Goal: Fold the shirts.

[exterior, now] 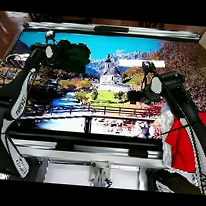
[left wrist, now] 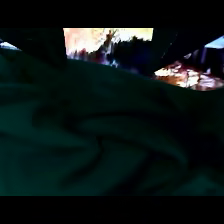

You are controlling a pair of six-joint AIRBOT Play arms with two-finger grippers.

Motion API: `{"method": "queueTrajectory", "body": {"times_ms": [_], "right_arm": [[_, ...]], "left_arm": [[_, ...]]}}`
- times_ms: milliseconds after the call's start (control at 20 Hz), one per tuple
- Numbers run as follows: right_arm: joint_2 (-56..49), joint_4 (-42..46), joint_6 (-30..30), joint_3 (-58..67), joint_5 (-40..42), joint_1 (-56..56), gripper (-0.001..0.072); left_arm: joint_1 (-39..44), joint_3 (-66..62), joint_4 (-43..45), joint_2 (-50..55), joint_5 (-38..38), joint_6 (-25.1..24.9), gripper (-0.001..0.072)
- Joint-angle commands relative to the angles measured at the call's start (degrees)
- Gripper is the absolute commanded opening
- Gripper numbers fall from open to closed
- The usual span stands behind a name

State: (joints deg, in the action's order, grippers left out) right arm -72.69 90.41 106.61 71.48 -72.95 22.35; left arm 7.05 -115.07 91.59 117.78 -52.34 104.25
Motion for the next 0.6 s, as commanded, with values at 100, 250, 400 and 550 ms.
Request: {"method": "queueTrajectory", "body": {"times_ms": [100, 250, 400, 550], "right_arm": [[0.0, -4.7, 0.0, 0.0, 0.6, 0.0, 0.0538], [0.0, -5.1, 0.0, 0.0, 0.6, 0.1, 0.0538], [0.0, -6.1, 0.0, 0.0, 0.6, 0.1, 0.0538], [0.0, -6.1, 0.0, 0.0, 0.6, 0.1, 0.0538]], "left_arm": [[-2.1, -3.6, -0.5, 5.4, -8.4, 0.0, 0.0611], [-3.5, -3.6, -0.6, 6.1, -9.2, 4.4, 0.0611], [-3.9, -2.7, -3.0, 7.0, -4.7, 5.6, 0.0611], [-3.8, -2.4, -7.3, 8.1, 1.2, 5.6, 0.0611]]}}
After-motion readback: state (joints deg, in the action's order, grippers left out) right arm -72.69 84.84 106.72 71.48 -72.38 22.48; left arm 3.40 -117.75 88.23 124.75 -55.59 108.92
